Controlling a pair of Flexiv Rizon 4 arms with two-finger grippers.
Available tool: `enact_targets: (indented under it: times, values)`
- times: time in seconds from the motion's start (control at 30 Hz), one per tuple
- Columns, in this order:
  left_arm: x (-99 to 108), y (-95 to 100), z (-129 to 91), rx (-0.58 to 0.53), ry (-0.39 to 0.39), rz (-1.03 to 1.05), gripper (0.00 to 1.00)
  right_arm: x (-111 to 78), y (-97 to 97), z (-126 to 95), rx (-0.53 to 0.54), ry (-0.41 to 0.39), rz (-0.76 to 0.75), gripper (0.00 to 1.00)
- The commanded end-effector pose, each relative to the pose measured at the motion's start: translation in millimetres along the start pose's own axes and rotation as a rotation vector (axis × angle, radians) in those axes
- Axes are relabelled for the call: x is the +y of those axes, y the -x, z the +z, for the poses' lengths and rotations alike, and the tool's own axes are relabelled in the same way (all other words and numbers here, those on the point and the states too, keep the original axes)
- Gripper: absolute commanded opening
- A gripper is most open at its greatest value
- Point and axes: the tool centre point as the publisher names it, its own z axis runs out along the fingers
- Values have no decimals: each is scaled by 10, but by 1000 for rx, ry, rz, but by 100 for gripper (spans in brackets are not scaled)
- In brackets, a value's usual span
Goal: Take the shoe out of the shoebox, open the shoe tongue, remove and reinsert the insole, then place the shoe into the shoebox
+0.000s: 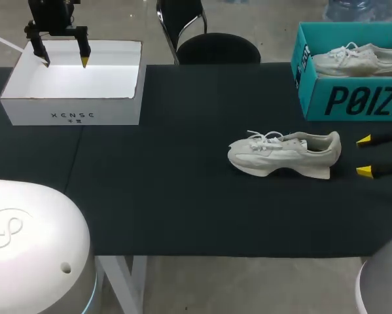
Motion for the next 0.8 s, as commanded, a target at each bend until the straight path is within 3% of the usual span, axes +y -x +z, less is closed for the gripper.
enact_targets:
  times: [0.03, 0.43, 0.8]
  values:
    - [0, 0, 0, 0, 0, 0, 100, -45, 61, 192, 14, -9, 13, 100]
    - [0, 0, 0, 0, 0, 0, 100, -2, 4, 443, 16, -3, 16, 100]
    - [0, 0, 0, 0, 0, 0, 100, 81, 64, 608, 20, 36, -22, 100]
